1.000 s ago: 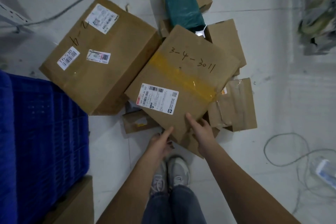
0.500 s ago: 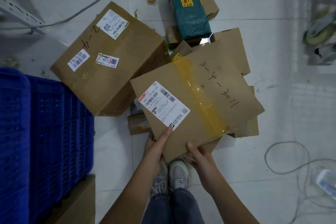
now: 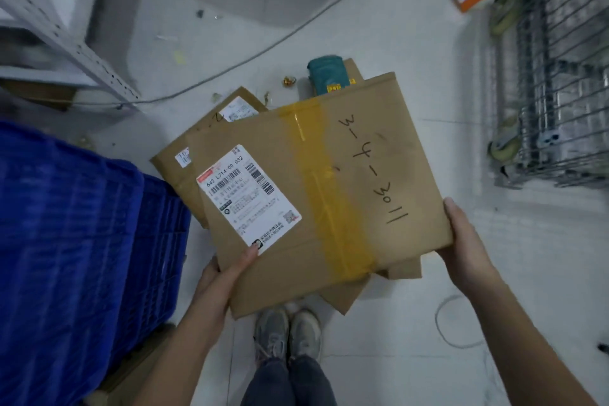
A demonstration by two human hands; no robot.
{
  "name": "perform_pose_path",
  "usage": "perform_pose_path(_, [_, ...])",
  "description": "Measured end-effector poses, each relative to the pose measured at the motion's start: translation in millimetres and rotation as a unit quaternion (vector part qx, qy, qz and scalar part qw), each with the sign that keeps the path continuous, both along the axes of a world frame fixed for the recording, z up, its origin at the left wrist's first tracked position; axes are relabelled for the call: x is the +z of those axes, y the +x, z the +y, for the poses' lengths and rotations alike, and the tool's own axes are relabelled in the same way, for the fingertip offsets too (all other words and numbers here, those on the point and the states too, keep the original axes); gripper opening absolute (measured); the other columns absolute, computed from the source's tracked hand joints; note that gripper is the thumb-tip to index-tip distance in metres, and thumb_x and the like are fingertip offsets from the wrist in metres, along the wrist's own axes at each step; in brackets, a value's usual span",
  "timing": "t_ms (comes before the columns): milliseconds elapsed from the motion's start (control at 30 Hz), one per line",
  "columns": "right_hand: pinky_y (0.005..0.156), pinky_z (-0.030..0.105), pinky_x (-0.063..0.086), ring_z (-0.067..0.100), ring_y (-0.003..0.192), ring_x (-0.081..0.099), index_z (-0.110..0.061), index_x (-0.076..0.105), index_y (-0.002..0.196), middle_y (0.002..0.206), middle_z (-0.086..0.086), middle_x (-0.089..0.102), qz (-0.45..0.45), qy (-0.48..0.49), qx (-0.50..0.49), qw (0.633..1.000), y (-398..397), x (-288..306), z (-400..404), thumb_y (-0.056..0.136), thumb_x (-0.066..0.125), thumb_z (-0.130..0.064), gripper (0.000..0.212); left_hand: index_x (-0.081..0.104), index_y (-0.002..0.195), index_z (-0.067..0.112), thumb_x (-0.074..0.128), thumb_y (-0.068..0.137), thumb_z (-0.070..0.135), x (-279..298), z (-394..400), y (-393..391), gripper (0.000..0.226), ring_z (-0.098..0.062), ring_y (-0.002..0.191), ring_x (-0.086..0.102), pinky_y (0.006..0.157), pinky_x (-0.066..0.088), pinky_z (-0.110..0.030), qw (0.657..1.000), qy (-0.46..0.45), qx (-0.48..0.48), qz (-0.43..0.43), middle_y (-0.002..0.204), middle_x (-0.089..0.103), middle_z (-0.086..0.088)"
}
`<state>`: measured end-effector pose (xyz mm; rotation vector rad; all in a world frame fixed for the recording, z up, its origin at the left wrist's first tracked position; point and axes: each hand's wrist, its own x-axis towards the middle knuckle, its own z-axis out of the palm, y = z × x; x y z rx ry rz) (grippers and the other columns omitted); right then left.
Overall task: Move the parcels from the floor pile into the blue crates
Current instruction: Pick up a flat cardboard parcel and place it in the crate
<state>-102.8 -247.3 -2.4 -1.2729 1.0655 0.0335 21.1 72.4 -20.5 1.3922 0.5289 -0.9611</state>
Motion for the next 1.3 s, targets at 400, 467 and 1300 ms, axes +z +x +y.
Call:
perform_pose_path(400, [0.105, 0.05, 0.041, 0.026, 0.121, 0.051, -0.021, 0.047, 0.132, 0.13, 0.005, 0.054, -0.044, -0.101, 0.129, 0.986, 56.5, 254.4, 95.2, 0.07, 0.048, -0.076, 0.083, 0.056, 0.112, 0.03, 0.073, 0.055, 0.056, 286.2, 77.7, 38.8, 0.065, -0.01, 0.086, 0.067, 0.062, 0.052, -0.023, 0.991, 0.061, 0.042, -0.112, 0.096, 0.07, 0.01])
perform_pose_path(467, [0.104, 0.051, 0.042, 0.025, 0.119, 0.052, -0.024, 0.05, 0.127, 0.125, 0.004, 0.056, -0.065, -0.106, 0.144, 0.982, 56.0, 282.3, 116.6, 0.075, 0.046, -0.075, 0.073, 0.059, 0.109, 0.028, 0.076, 0.05, 0.058, 322.7, 99.9, 35.8, 0.068, -0.014, 0.089, 0.067, 0.065, 0.051, -0.027, 0.987, 0.078, 0.054, -0.13, 0.097, 0.07, 0.006])
perform_pose_path(1300, [0.072, 0.01, 0.045, -0.012, 0.094, 0.057, -0.031, 0.055, 0.117, 0.108, -0.021, 0.061, -0.173, -0.056, 0.532, 0.827, 33.1, 368.9, 538.3, 0.074, 0.052, -0.061, 0.053, 0.057, 0.095, 0.038, 0.083, 0.049, 0.056, 406.0, 509.1, -239.1, 0.056, -0.018, 0.093, 0.066, 0.076, 0.055, -0.037, 0.837, 0.164, 0.489, -0.184, 0.105, 0.067, 0.006])
